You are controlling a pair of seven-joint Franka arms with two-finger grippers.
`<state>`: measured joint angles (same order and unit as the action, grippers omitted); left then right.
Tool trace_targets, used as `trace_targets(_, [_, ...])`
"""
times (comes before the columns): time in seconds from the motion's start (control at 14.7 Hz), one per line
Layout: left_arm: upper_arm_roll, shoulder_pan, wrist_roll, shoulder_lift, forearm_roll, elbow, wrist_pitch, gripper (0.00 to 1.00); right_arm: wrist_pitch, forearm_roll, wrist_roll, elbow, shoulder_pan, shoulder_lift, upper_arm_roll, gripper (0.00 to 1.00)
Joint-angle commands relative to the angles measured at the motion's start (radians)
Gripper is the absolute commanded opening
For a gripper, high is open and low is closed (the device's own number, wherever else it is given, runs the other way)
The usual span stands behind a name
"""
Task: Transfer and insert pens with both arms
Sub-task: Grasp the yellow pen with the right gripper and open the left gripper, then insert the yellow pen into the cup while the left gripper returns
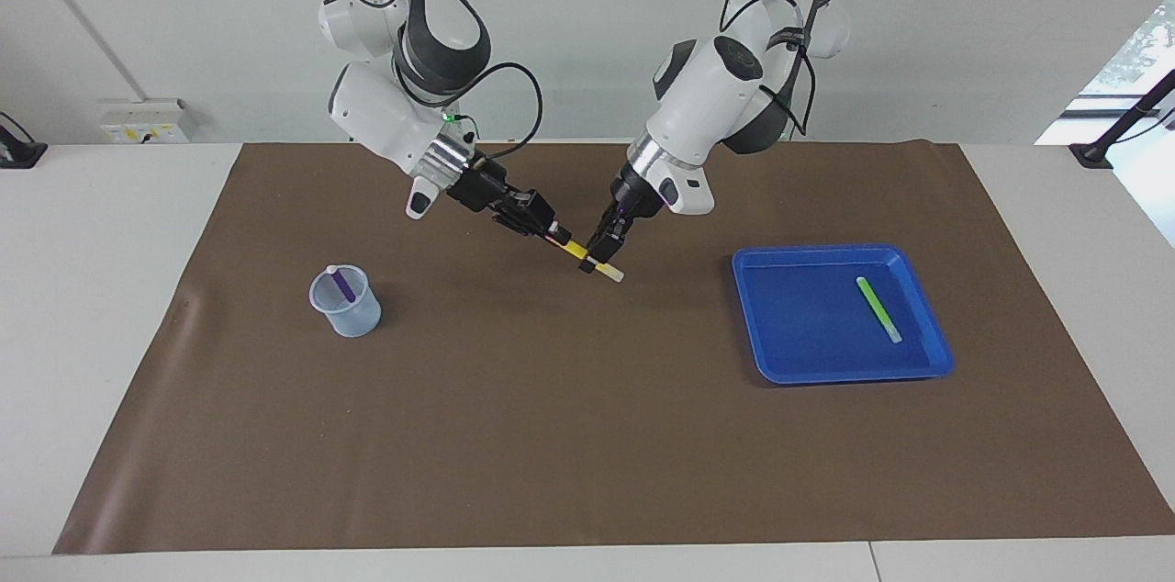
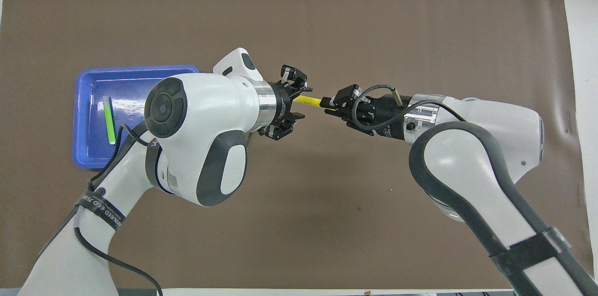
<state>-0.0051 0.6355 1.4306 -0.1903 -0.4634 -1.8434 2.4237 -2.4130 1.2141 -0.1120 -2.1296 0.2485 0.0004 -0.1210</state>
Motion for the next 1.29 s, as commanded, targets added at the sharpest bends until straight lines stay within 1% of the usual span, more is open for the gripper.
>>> trace_targets(0.0, [0.007,-0.064,-0.132,0.035,0.116,0.001,-0.118,1.00,0.118,-0.156,0.025,0.051,-0.076,0.012,-0.003,0.00])
trace_targets(0.07, [0.007,-0.086,-0.204,0.046,0.137,-0.002,-0.159,1.00,0.185,-0.250,0.029,0.090,-0.116,0.025,-0.003,0.00])
trace_targets(0.2, [0.008,-0.143,-0.403,0.055,0.137,-0.011,-0.230,1.00,0.328,-0.420,0.046,0.183,-0.182,0.047,-0.003,0.00])
trace_targets(0.34, [0.011,-0.201,-0.588,0.069,0.144,-0.036,-0.268,1.00,0.441,-0.589,0.069,0.259,-0.233,0.049,-0.003,0.00])
trace_targets(0.48, [0.011,-0.255,-0.735,0.087,0.202,-0.082,-0.262,1.00,0.547,-0.774,0.185,0.337,-0.279,0.050,-0.002,0.00])
trace_targets(0.61, [0.011,-0.319,-0.907,0.098,0.250,-0.125,-0.259,1.00,0.638,-0.939,0.376,0.420,-0.336,0.081,-0.002,0.00])
trace_targets(0.75, [0.011,-0.391,-1.083,0.091,0.259,-0.152,-0.253,1.00,0.657,-1.080,0.561,0.448,-0.379,0.092,-0.002,0.00])
trace_targets(0.89, [0.011,-0.465,-1.229,0.083,0.293,-0.175,-0.244,1.00,0.628,-1.209,0.690,0.447,-0.387,0.093,-0.002,0.00])
trace_targets(1.02, [0.011,-0.534,-1.362,0.077,0.341,-0.223,-0.175,1.00,0.594,-1.234,0.704,0.412,-0.399,0.087,0.000,0.00])
trace_targets(1.09, [0.010,-0.565,-1.413,0.069,0.345,-0.246,-0.137,1.00,0.568,-1.234,0.704,0.384,-0.399,0.078,0.000,0.00])
trace_targets(1.23, [0.011,-0.609,-1.495,0.043,0.348,-0.267,-0.108,1.00,0.507,-1.234,0.704,0.317,-0.399,0.055,0.000,0.00])
